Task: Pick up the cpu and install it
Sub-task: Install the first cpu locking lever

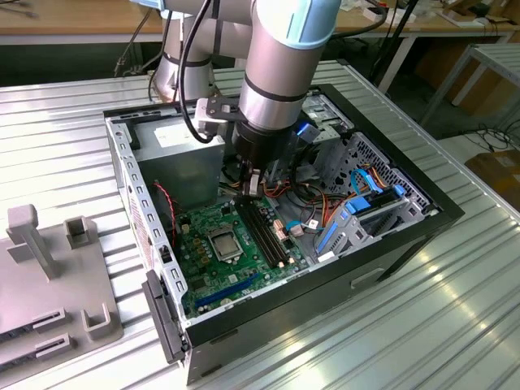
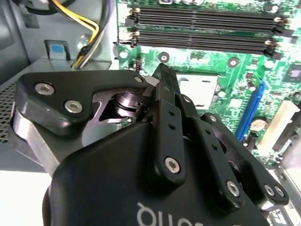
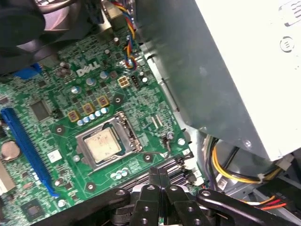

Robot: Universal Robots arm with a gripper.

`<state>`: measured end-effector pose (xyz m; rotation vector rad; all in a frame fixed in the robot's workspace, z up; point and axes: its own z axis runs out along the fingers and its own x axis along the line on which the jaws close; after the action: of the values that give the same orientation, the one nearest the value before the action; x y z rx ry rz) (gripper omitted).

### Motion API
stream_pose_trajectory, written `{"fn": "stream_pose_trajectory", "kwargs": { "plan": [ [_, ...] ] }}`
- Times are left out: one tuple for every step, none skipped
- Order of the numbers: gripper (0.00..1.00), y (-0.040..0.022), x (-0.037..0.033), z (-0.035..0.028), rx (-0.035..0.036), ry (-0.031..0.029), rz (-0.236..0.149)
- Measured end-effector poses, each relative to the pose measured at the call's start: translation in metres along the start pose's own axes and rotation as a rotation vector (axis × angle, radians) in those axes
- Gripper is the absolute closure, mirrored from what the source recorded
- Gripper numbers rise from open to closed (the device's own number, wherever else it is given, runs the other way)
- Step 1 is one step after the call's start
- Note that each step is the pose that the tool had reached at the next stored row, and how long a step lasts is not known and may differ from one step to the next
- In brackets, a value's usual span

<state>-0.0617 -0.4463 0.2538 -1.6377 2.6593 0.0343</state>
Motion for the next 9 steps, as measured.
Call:
{"fn": "stream_pose_trajectory", "kwargs": {
  "plan": [
    [0.89, -0.0004, -0.0002, 0.0000, -0.0021, -0.0040, 0.000],
    [0.89, -0.0011, -0.0005, 0.0001, -0.0033, -0.0067, 0.000],
    [0.89, -0.0022, -0.0008, 0.0001, -0.0042, -0.0083, 0.001],
    [0.89, -0.0035, -0.0014, 0.0002, -0.0048, -0.0099, 0.001],
    [0.89, -0.0049, -0.0021, 0.0003, -0.0054, -0.0112, 0.002],
    [0.89, -0.0061, -0.0027, 0.0003, -0.0059, -0.0122, 0.002],
    [0.89, -0.0073, -0.0032, 0.0002, -0.0065, -0.0133, 0.003],
    [0.89, -0.0078, -0.0035, 0.0002, -0.0067, -0.0138, 0.003],
    [0.89, -0.0077, -0.0037, 0.0002, -0.0074, -0.0149, 0.003]
  ]
}}
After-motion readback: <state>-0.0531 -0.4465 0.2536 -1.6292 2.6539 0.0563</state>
